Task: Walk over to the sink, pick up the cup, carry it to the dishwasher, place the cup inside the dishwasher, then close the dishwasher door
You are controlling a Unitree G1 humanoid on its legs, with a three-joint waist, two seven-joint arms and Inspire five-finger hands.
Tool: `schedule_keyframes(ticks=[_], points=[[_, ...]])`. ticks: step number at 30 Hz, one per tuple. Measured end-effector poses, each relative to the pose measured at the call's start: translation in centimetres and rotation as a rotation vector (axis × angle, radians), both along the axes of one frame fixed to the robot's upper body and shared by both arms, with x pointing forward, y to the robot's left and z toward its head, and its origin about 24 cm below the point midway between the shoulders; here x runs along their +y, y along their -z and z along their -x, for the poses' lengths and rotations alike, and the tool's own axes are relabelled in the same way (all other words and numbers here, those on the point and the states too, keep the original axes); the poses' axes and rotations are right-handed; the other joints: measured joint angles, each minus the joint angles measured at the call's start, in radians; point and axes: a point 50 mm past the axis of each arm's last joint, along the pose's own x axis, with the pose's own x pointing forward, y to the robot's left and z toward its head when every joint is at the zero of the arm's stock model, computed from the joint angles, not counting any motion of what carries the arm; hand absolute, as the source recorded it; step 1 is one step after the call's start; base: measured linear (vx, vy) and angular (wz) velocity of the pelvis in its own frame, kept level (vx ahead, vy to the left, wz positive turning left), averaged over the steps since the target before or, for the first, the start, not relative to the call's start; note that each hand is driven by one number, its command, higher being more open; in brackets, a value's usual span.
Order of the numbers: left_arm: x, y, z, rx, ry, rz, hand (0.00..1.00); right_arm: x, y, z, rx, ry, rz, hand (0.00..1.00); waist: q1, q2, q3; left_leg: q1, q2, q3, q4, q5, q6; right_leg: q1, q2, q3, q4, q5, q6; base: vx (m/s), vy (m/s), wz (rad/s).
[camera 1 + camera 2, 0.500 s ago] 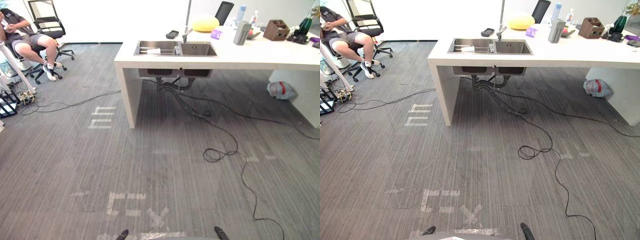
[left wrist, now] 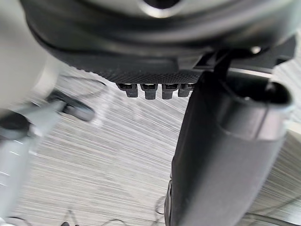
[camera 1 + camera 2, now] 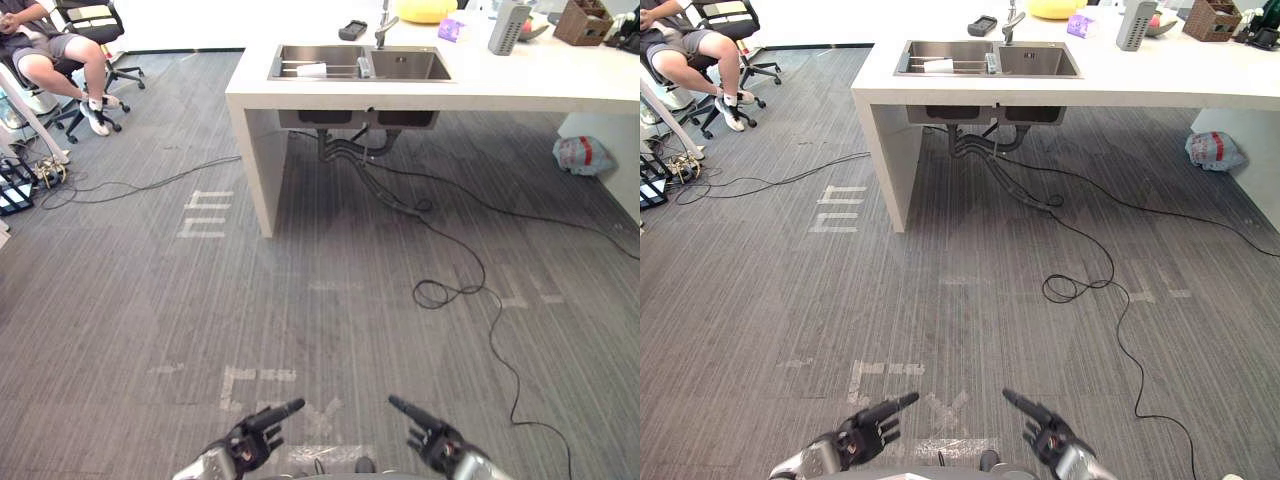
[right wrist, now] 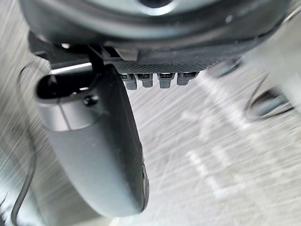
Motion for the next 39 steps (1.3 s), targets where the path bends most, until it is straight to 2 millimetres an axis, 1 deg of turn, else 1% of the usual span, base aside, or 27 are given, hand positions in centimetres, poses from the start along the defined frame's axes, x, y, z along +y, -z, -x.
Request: schedule_keyframes(ticks=[2,3,5,7,11,14,18,21,24,27,29,30,31,32,33,34,35,36,37,38,39], points=[[0.0,-0.2,-0.5,-0.007,0.004,-0.045,1.0,0.0,-0.2,-0.6,-0.016,-0.013,-0.001,1.0,0.0,0.001,0.006,0.0,0.0,-0.001,-0.003,0.001,0.0,-0.002,0.0,-0.001,0.0,-0.002,0.002,0.0,0.0,0.0],[0.2,-0.1,-0.4,0.003,0.017,-0.086,1.0,0.1,-0.1,-0.4,-0.011,-0.016,-0.003,1.0,-0.002,0.001,0.006,0.0,0.0,-0.001,-0.005,0.001,0.0,-0.002,0.0,-0.002,0.0,-0.004,0.005,0.0,0.0,0.0],[0.4,0.1,0.0,0.027,0.036,-0.139,1.0,0.0,0.2,0.4,0.007,-0.017,-0.004,1.0,-0.004,0.002,0.007,0.001,0.0,-0.001,-0.009,0.001,0.0,-0.002,0.0,-0.003,0.0,-0.007,0.01,0.0,0.0,0.0],[0.6,0.3,0.5,0.047,0.086,-0.204,1.0,-0.1,0.7,1.6,0.041,-0.017,0.003,1.0,-0.006,0.002,0.007,0.001,0.0,-0.001,-0.01,0.001,0.0,-0.002,0.0,-0.005,0.0,-0.008,0.028,0.0,0.0,0.0],[0.8,0.5,1.1,0.033,0.109,-0.26,1.0,-0.6,1.0,2.8,0.036,-0.015,0.051,1.0,-0.012,0.003,0.007,0.002,0.0,0.0,-0.01,0.0,0.0,-0.002,-0.001,-0.005,0.0,-0.008,0.041,0.0,0.0,0.0],[0.8,0.4,1.0,0.009,0.09,-0.292,1.0,-0.8,0.9,2.9,0.013,-0.019,0.078,1.0,-0.02,0.004,0.007,0.004,-0.001,0.001,-0.009,0.0,-0.001,0.001,-0.002,-0.006,0.001,-0.008,0.042,-0.03,-0.003,0.0],[0.9,0.3,1.0,-0.011,0.107,-0.35,1.0,-0.9,1.0,3.3,0.014,-0.065,0.109,1.0,-0.019,0.005,0.006,0.004,0.0,0.002,-0.001,-0.001,-0.002,0.004,-0.002,-0.006,0.001,-0.008,0.042,-0.06,-0.015,0.0],[0.9,0.6,1.7,0.004,0.131,-0.374,1.0,-0.7,1.2,3.8,0.029,-0.093,0.097,1.0,-0.019,0.006,0.006,0.004,0.002,0.008,0.01,-0.003,-0.005,0.005,-0.002,-0.003,0.009,-0.009,0.042,-0.08,-0.017,-0.05],[0.6,1.1,3.0,0.037,0.134,-0.355,1.0,-0.1,1.6,4.5,0.06,-0.093,0.069,1.0,-0.017,0.007,0.005,0.008,0.003,0.018,0.018,-0.006,-0.005,0.004,-0.002,0.004,0.018,-0.008,0.042,-0.07,-0.008,-0.09],[0.2,1.6,4.5,0.073,0.154,-0.331,1.0,0.5,2.0,5.4,0.085,-0.086,0.045,1.0,-0.016,0.008,0.005,0.012,0.005,0.025,0.023,-0.01,0.003,0.001,-0.002,0.018,0.03,-0.008,0.04,-0.07,0.003,-0.1],[0.4,1.7,4.7,0.081,0.146,-0.326,1.0,0.3,2.0,5.5,0.088,-0.087,0.045,1.0,-0.009,0.008,0.005,0.017,0.005,0.043,0.028,-0.013,0.016,-0.008,-0.002,0.032,0.052,-0.014,0.029,-0.09,0.016,-0.24],[0.5,1.8,5.0,0.09,0.143,-0.321,1.0,0.3,2.0,5.5,0.088,-0.085,0.043,1.0,-0.004,0.008,0.005,0.018,0.004,0.054,0.038,-0.022,0.032,-0.029,-0.007,0.033,0.103,-0.045,0.007,-0.1,0.015,-0.18],[0.7,1.8,5.1,0.094,0.146,-0.321,1.0,0.2,2.0,5.5,0.086,-0.069,0.039,1.0,-0.007,0.007,0.005,0.017,0.001,0.054,0.048,-0.029,0.044,-0.057,-0.02,0.027,0.176,-0.084,0.015,-0.09,0.02,-0.09],[0.7,1.8,5.1,0.094,0.15,-0.318,1.0,0.1,1.9,5.6,0.085,-0.058,0.035,1.0,-0.007,0.007,0.005,0.02,-0.003,0.053,0.051,-0.031,0.048,-0.07,-0.028,0.022,0.215,-0.105,0.023,-0.08,0.054,0.09],[0.7,1.9,5.2,0.092,0.159,-0.307,1.0,0.0,2.0,5.6,0.087,-0.049,0.031,1.0,-0.007,0.006,0.006,0.03,-0.014,0.048,0.053,-0.037,0.058,-0.099,-0.051,0.01,0.303,-0.144,0.061,-0.06,0.068,0.06],[0.5,1.9,5.2,0.091,0.164,-0.302,1.0,-0.6,1.8,5.4,0.079,-0.049,0.049,1.0,-0.006,0.001,0.012,0.035,-0.019,0.051,0.058,-0.048,0.075,-0.156,-0.073,-0.009,0.44,-0.149,0.067,-0.09,0.093,0.02],[0.6,1.9,5.1,0.09,0.165,-0.303,1.0,-0.8,1.6,4.9,0.067,-0.051,0.057,1.0,-0.002,0.007,0.013,0.039,-0.02,0.054,0.068,-0.053,0.082,-0.21,-0.095,-0.035,0.56,-0.145,0.059,-0.07,0.069,-0.03],[0.7,1.8,4.9,0.088,0.158,-0.303,1.0,-0.9,1.5,4.6,0.059,-0.049,0.059,1.0,-0.001,0.002,0.024,0.047,-0.023,0.053,0.077,-0.057,0.088,-0.242,-0.116,-0.055,0.642,-0.134,0.043,-0.07,0.092,0.04],[1.1,1.6,4.3,0.084,0.116,-0.294,1.0,-1.2,1.2,3.7,0.032,-0.043,0.068,1.0,-0.003,-0.013,0.057,0.074,-0.03,0.045,0.103,-0.076,0.106,-0.315,-0.166,-0.086,0.839,-0.077,-0.004,-0.03,0.058,0.09],[1.2,1.6,4.2,0.085,0.102,-0.289,1.0,-1.3,1.2,3.6,0.026,-0.044,0.072,1.0,-0.004,-0.008,0.066,0.081,-0.03,0.04,0.118,-0.083,0.112,-0.34,-0.177,-0.086,0.892,-0.08,-0.005,0.02,0.072,0.23],[1.0,1.5,3.9,0.092,0.092,-0.279,1.0,-1.3,1.1,3.3,0.018,-0.047,0.076,1.0,-0.016,-0.012,0.07,0.085,-0.028,0.023,0.139,-0.095,0.121,-0.367,-0.183,-0.088,0.91,-0.099,0.005,0.05,0.04,0.36]])
